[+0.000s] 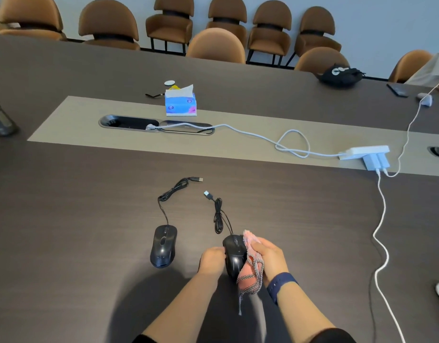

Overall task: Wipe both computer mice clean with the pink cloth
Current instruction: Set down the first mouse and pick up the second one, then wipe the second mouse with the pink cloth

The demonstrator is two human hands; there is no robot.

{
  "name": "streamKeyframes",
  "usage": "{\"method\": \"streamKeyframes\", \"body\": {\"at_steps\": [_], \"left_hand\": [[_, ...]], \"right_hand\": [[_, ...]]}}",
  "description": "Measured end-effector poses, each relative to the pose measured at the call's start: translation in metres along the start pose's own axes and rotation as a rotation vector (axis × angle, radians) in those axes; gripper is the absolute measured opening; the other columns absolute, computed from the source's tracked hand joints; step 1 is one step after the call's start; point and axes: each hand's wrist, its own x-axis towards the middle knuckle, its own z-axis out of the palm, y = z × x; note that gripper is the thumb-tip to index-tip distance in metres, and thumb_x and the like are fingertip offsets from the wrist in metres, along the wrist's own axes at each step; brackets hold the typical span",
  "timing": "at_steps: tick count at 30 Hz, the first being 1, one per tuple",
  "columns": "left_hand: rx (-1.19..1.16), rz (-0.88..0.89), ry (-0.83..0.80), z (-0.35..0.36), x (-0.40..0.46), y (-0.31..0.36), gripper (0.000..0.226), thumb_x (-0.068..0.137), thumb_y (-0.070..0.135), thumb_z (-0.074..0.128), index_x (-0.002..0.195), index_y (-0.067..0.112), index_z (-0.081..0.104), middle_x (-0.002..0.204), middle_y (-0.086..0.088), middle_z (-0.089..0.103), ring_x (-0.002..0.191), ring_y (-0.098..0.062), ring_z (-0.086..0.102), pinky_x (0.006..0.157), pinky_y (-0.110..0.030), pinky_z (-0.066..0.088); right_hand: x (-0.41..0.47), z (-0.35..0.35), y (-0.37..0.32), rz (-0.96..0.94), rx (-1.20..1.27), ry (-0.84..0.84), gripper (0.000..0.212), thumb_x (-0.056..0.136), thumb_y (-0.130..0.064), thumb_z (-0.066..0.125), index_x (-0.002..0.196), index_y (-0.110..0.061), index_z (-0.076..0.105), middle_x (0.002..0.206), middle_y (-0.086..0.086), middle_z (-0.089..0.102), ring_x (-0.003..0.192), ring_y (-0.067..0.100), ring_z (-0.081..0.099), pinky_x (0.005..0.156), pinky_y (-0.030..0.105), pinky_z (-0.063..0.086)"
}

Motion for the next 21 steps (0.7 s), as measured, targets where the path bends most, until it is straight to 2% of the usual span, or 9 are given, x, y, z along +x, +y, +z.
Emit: {"method": "streamKeyframes", "body": {"at_steps": [2,3,6,8,9,11,14,17,21], "left_hand": [[-0.1,-0.036,-0.028,-0.001,0.0,-0.003,0.029,0.094,0.016,0.046,0.066,0.016,0.055,0.068,-0.002,0.055,0.06,-0.015,0.051,0.054,-0.023,0.042],[-0.167,-0.046,-0.041,-0.001,0.0,-0.006,0.027,0.094,0.024,0.047,0.075,0.013,0.063,0.075,-0.005,0.064,0.068,-0.018,0.06,0.057,-0.024,0.047],[-0.426,-0.118,-0.159,0.001,-0.012,-0.008,0.043,0.096,0.048,0.044,0.109,0.016,0.069,0.111,-0.012,0.074,0.104,-0.029,0.069,0.081,-0.037,0.057],[-0.539,-0.158,-0.266,0.001,-0.018,-0.008,0.051,0.096,0.052,0.038,0.113,0.015,0.069,0.117,-0.014,0.073,0.11,-0.031,0.067,0.092,-0.043,0.054],[-0.57,-0.156,-0.312,0.001,-0.02,-0.008,0.051,0.096,0.051,0.038,0.112,0.014,0.07,0.114,-0.014,0.074,0.108,-0.03,0.067,0.092,-0.042,0.053],[-0.605,-0.143,-0.34,0.001,-0.021,-0.006,0.047,0.094,0.048,0.043,0.106,0.013,0.071,0.099,-0.01,0.078,0.096,-0.027,0.068,0.082,-0.039,0.053],[-0.651,-0.11,-0.342,0.0,-0.023,0.002,0.039,0.091,0.045,0.049,0.103,0.015,0.071,0.088,-0.005,0.078,0.083,-0.02,0.067,0.076,-0.035,0.05],[-0.696,-0.051,-0.394,0.004,-0.021,0.007,0.034,0.094,0.041,0.047,0.102,0.019,0.071,0.092,-0.004,0.076,0.083,-0.018,0.068,0.079,-0.033,0.051],[-0.742,0.015,-0.428,0.007,-0.019,0.009,0.033,0.096,0.036,0.042,0.1,0.021,0.071,0.099,-0.009,0.075,0.09,-0.022,0.07,0.079,-0.038,0.053]], "right_hand": [[-0.004,0.002,-0.002,0.003,0.035,-0.017,0.018,0.09,0.001,0.059,0.096,-0.005,0.076,0.092,0.021,0.076,0.083,0.034,0.071,0.08,0.042,0.055],[-0.008,0.004,-0.004,0.003,0.057,-0.033,0.019,0.09,0.001,0.059,0.098,-0.003,0.075,0.093,0.022,0.076,0.084,0.035,0.071,0.079,0.042,0.055],[-0.019,0.012,-0.007,0.008,0.093,-0.065,0.02,0.091,0.002,0.057,0.102,-0.001,0.073,0.096,0.025,0.075,0.088,0.038,0.071,0.079,0.043,0.056],[-0.031,0.014,-0.011,-0.003,0.03,-0.114,0.019,0.092,0.0,0.058,0.104,-0.001,0.073,0.096,0.024,0.075,0.09,0.037,0.072,0.081,0.043,0.056],[-0.037,0.015,-0.016,-0.028,-0.033,-0.131,0.018,0.092,-0.003,0.06,0.104,-0.002,0.073,0.094,0.021,0.077,0.088,0.034,0.073,0.079,0.04,0.057],[-0.046,0.014,-0.03,-0.18,-0.267,-0.081,0.014,0.091,-0.017,0.067,0.097,-0.01,0.078,0.086,0.011,0.078,0.08,0.022,0.073,0.07,0.03,0.055],[-0.048,0.013,-0.06,-0.626,-0.957,0.045,0.016,0.092,-0.029,0.064,0.1,-0.034,0.077,0.082,-0.001,0.06,0.074,0.017,0.062,0.065,0.027,0.044],[-0.051,0.031,-0.079,-0.816,-1.515,-0.142,0.027,0.096,-0.027,0.052,0.113,-0.041,0.067,0.088,-0.001,0.041,0.075,0.028,0.057,0.057,0.031,0.039],[-0.046,0.048,-0.075,-0.96,-1.751,-0.284,0.031,0.093,-0.023,0.054,0.118,-0.038,0.063,0.088,0.002,0.033,0.068,0.028,0.04,0.044,0.028,0.018]]}}
